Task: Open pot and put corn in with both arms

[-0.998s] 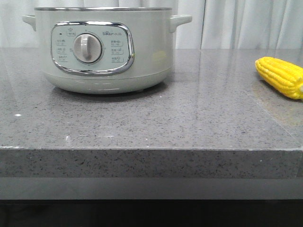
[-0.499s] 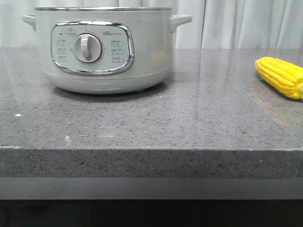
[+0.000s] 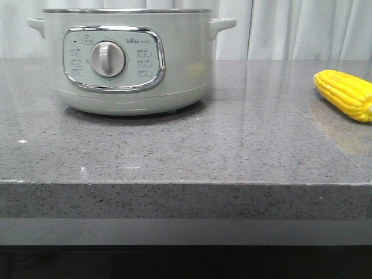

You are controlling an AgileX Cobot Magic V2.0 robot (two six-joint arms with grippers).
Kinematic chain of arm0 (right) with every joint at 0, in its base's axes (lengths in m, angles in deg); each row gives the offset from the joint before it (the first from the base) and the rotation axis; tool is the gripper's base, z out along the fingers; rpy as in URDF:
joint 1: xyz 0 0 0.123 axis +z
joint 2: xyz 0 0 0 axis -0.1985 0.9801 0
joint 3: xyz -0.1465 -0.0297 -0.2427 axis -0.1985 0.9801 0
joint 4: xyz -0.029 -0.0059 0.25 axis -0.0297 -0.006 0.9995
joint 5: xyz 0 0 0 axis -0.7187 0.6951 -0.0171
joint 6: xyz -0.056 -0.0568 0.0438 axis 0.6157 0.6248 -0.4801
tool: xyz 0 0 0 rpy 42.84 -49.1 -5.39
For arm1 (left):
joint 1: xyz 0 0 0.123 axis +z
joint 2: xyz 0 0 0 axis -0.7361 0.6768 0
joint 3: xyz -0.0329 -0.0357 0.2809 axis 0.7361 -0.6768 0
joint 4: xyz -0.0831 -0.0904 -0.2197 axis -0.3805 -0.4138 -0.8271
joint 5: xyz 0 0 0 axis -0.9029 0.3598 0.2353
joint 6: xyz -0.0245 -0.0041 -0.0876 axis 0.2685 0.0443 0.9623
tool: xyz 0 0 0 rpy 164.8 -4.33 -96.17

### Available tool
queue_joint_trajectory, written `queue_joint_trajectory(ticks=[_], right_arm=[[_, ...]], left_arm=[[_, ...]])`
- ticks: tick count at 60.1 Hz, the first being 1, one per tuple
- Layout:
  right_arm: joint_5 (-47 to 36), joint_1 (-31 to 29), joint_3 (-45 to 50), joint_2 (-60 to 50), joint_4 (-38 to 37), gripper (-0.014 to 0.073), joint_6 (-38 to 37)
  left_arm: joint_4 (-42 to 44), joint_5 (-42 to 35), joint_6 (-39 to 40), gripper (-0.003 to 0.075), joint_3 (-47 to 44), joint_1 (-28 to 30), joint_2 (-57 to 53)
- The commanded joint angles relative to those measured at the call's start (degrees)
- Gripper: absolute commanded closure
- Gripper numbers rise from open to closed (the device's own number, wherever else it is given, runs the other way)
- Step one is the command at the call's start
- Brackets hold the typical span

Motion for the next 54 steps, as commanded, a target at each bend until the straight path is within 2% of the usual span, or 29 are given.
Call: queue_joint_trajectory(ticks=[1, 26, 54], right_arm=[[-2.4, 0.2, -5.2, 4.1, 2.7, 0.0053, 2.1], [-1.4, 0.2, -19.1, 22.6, 4.4, 0.0053, 3.6], [1.5, 0.2, -25.0, 32.8, 4.4, 0.0053, 3.9]], left_arm=[[-0.7, -8.5, 0.1, 0.0500, 2.2, 0.1, -0.3], [-0.7, -8.5, 0.1, 0.0500, 2.2, 0.1, -0.3], [-0.7, -8.5, 0.1, 0.0500, 2.2, 0.1, -0.3]])
